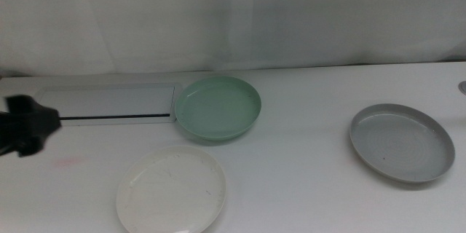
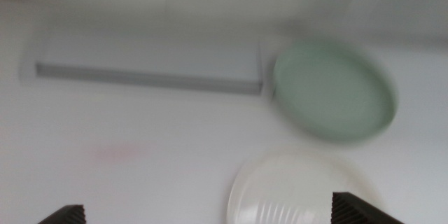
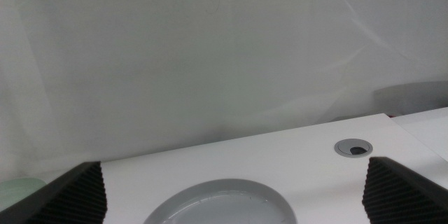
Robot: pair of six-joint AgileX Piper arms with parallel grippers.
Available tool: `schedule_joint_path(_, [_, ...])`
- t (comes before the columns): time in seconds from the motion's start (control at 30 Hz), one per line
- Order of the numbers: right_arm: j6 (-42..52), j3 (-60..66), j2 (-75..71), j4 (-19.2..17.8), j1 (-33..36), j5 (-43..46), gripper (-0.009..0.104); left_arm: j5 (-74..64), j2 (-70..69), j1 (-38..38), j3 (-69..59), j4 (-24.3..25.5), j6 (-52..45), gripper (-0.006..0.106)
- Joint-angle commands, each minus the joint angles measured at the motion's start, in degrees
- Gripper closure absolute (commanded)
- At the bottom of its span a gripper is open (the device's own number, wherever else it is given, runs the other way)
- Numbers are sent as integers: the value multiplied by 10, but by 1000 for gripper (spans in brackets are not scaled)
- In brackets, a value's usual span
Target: Stack the three bowls on top of each other.
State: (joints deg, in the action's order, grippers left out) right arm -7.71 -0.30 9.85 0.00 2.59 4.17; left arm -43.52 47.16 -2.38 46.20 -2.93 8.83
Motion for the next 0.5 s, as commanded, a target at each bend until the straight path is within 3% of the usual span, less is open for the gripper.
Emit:
schedule_joint_path(0.0, [1,22,-3,0,2,7,-8,-42,57,0,12,-9,-21,9])
schedule_joint_path(0.27, [1,22,-3,0,2,7,-8,-57,210,-56,12,4,-9,9])
schedule_joint_path(0.47, [1,22,-3,0,2,7,-8,-22,314,-118,12,70,81,9])
